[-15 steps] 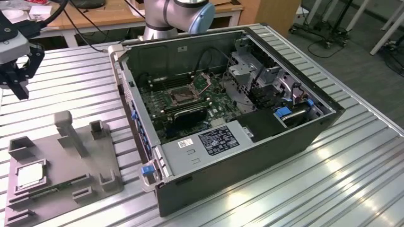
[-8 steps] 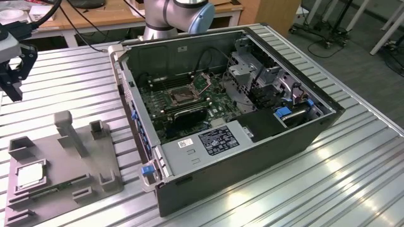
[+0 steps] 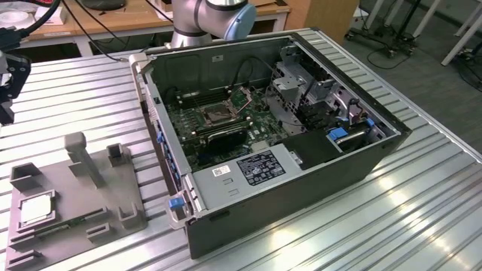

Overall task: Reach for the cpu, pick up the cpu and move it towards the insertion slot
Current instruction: 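Reach for the cpu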

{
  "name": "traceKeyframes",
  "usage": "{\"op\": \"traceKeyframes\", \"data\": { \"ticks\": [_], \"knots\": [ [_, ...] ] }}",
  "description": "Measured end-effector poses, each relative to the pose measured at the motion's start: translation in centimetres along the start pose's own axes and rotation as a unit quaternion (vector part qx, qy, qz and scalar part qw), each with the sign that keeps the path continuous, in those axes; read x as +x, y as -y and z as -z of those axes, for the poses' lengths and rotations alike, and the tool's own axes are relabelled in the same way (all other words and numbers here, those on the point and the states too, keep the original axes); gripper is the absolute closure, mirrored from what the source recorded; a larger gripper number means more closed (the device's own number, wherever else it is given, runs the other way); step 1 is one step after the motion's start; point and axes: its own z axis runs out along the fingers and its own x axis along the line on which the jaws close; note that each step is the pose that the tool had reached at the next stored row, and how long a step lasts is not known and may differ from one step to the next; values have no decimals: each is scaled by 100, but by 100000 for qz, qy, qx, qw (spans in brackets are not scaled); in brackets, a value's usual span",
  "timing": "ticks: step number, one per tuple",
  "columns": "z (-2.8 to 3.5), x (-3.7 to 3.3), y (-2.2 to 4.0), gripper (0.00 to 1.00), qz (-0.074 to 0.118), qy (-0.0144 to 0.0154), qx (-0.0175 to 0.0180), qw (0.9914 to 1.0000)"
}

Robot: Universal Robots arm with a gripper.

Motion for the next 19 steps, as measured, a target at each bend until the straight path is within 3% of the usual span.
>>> {"op": "traceKeyframes", "data": {
  "ticks": [11, 19],
  "knots": [
    [-4, 33, -1, 89, -4, -4, 1, 100000],
    [-7, 120, -3, 89, -4, -5, 3, 100000]
  ]
}}
